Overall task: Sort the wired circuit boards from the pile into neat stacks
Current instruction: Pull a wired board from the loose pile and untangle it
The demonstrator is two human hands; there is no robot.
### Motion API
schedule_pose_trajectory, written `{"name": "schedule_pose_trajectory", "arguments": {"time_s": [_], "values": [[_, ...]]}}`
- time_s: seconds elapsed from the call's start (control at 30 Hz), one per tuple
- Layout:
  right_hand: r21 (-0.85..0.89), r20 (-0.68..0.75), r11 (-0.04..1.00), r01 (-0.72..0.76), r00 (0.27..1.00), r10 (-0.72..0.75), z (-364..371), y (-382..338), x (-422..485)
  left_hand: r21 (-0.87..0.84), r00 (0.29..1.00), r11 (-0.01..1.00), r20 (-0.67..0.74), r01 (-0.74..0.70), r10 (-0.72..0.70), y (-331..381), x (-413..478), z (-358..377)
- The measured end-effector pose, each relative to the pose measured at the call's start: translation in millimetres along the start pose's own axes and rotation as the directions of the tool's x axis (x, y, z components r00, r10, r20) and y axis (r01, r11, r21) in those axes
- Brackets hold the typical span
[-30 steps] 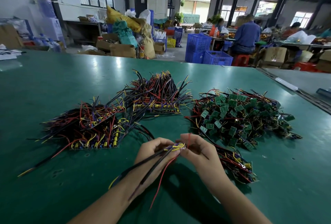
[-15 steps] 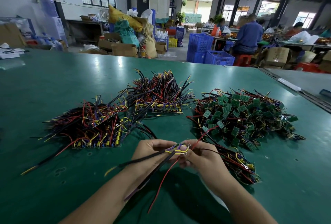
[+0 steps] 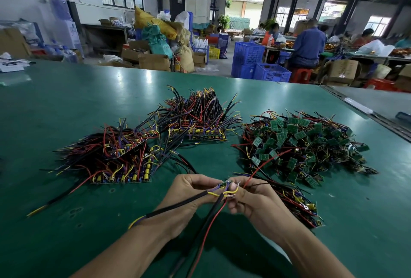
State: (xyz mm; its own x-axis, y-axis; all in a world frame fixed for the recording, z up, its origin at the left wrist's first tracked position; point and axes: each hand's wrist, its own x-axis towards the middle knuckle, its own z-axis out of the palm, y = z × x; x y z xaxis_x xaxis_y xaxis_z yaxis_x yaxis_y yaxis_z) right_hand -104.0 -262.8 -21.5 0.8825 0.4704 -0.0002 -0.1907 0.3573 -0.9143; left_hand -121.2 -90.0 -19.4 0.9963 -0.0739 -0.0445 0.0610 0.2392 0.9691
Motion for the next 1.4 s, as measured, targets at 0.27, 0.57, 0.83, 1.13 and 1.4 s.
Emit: {"name": "schedule_pose_trajectory", "arguments": {"time_s": [0.27, 0.57, 0.83, 1.13, 1.4], "values": [[0.018, 0.020, 1.000, 0.007, 1.000, -0.007, 1.4, 3.6, 1.4, -0.060, 0.998, 0.997, 0.054, -0.042, 0.045, 2.2, -0.8, -2.2], [0.143, -0.029, 0.989, -0.027, 0.999, 0.032, 1.8, 10.1, 3.2, -0.147, 0.993, 0.989, 0.104, -0.035, 0.051, 5.8, -3.9, -2.2], [0.173, -0.068, 0.985, -0.012, 0.997, 0.024, 0.8, 5.3, 4.2, -0.142, 0.996, 0.989, 0.066, -0.046, 0.056, 6.7, -0.1, -2.6], [0.469, -0.320, 0.880, -0.071, 0.916, 0.244, -2.2, -4.3, 9.7, -0.209, 0.992, 0.969, 0.012, 0.128, -0.128, 1.8, 7.5, -5.5], [0.539, -0.409, 0.842, -0.017, 0.869, 0.279, 1.7, 1.2, 11.2, -0.110, 0.946, 0.954, -0.138, 0.280, -0.294, -7.0, 14.4, -3.8]]}}
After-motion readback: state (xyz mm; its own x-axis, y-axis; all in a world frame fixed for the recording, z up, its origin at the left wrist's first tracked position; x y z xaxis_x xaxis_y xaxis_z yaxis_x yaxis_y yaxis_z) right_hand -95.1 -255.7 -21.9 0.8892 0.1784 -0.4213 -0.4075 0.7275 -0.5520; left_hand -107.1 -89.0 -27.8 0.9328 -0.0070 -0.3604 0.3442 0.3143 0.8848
